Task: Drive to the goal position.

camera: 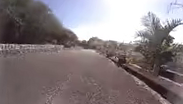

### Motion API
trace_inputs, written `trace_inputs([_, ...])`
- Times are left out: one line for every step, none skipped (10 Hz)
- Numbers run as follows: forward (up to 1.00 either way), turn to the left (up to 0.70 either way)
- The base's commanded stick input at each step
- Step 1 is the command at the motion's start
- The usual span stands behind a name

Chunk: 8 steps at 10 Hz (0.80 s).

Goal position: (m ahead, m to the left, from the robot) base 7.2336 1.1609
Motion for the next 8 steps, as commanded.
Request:
trace_inputs([0.5, 0.0])
trace_inputs([0.5, 0.0])
trace_inputs([0.5, 0.0])
trace_inputs([0.5, 0.0])
trace_inputs([0.5, 0.0])
trace_inputs([0.5, 0.0])
trace_inputs([0.5, 0.0])
trace_inputs([0.5, 0.0])
